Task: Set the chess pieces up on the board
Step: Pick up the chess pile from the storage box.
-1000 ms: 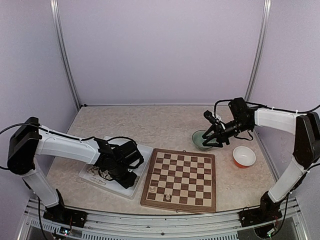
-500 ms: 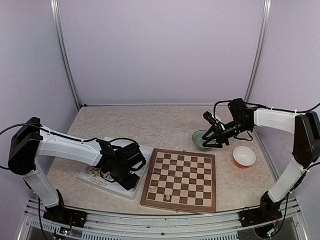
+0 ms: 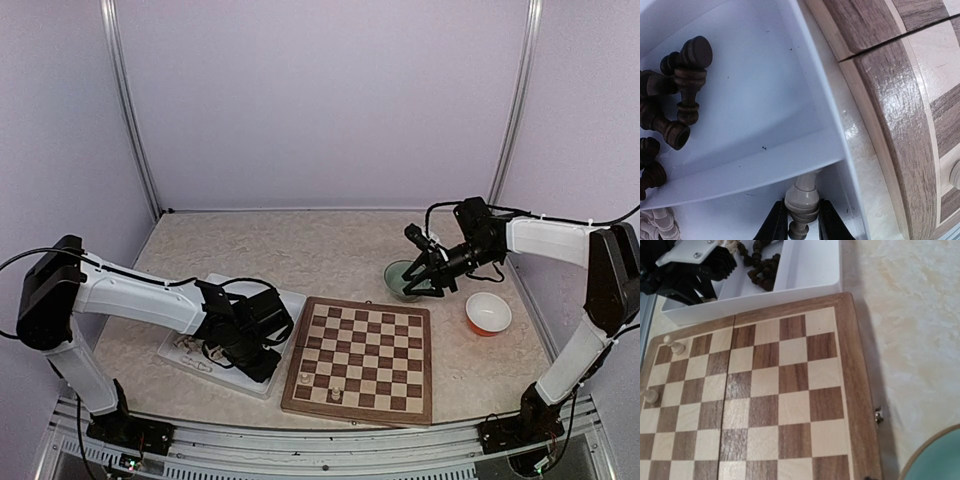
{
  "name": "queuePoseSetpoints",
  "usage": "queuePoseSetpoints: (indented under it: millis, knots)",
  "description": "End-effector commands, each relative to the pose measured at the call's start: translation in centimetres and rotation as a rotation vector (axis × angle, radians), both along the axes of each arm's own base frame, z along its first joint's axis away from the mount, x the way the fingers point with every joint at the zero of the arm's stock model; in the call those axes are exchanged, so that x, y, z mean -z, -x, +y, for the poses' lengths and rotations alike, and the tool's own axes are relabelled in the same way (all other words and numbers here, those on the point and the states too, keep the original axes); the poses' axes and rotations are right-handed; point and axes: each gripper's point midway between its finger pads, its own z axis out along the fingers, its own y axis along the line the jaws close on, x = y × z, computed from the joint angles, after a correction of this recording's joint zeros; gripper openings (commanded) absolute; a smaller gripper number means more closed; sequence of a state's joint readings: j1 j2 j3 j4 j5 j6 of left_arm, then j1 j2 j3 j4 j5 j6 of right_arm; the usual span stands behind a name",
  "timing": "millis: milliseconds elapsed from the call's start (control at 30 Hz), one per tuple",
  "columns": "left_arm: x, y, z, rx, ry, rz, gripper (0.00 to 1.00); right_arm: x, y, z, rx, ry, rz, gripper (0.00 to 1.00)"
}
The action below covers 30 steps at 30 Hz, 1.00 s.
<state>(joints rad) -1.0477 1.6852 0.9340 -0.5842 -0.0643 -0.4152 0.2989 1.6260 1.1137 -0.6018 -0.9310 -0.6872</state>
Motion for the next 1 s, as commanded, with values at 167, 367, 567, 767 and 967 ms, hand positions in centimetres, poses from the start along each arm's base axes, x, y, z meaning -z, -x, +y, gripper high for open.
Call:
queuePoseSetpoints:
  millis: [167, 367, 567, 767, 967]
  knots:
    - [3.1, 4.2, 2.6, -0.021, -0.093, 0.185, 0.27, -0.3, 0.4, 0.7, -0.025, -0.015, 0.016, 0.53]
    - [3.3, 4.9, 3.2, -0.037, -0.099, 0.205, 0.22, -0.1, 0.5, 0.9, -0.03, -0.012, 0.021, 0.53]
    - [3.2, 5.0, 3.9, -0.055, -0.12, 0.203, 0.12, -0.1, 0.5, 1.1, -0.035, -0.011, 0.022, 0.53]
    - [0.2, 2.9, 3.6, -0.071, -0.1, 0.097, 0.02, -0.3, 0.6, 1.8, -0.041, -0.018, 0.034, 0.51]
    - [-5.8, -0.7, 1.8, -0.09, 0.056, -0.129, 0.0, -1.4, 0.2, 4.5, -0.032, -0.043, 0.075, 0.47]
